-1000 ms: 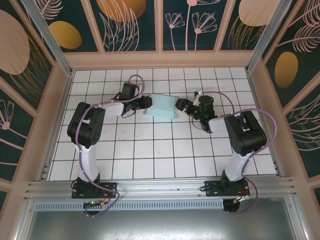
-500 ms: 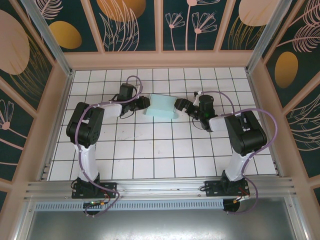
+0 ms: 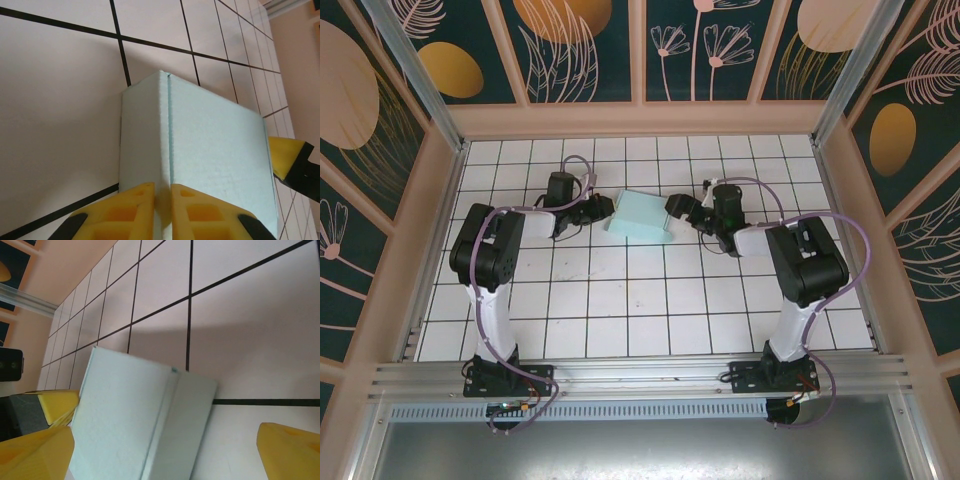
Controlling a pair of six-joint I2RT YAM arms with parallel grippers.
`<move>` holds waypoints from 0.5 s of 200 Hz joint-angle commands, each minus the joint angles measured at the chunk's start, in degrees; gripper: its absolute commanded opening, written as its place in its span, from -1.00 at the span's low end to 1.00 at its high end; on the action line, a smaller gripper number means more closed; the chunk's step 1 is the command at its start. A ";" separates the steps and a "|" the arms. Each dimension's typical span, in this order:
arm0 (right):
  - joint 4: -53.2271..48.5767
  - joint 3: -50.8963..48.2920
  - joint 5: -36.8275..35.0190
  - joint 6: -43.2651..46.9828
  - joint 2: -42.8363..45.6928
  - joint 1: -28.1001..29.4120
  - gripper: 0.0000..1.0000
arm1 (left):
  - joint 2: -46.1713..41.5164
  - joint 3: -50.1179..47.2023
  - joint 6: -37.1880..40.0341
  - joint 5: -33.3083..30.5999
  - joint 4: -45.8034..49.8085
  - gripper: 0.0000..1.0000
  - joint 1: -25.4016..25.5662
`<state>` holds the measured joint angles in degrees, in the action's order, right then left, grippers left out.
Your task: Fold the paper box
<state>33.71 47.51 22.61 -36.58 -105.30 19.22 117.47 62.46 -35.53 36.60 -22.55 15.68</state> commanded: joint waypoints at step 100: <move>5.55 3.97 7.09 -9.71 -5.26 1.92 0.75 | 2.83 -4.01 -4.20 4.58 -6.16 -0.70 -2.41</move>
<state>34.81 49.71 25.61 -42.74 -108.84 20.62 118.67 59.51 -39.35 40.58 -29.78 13.43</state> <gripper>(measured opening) 0.876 0.147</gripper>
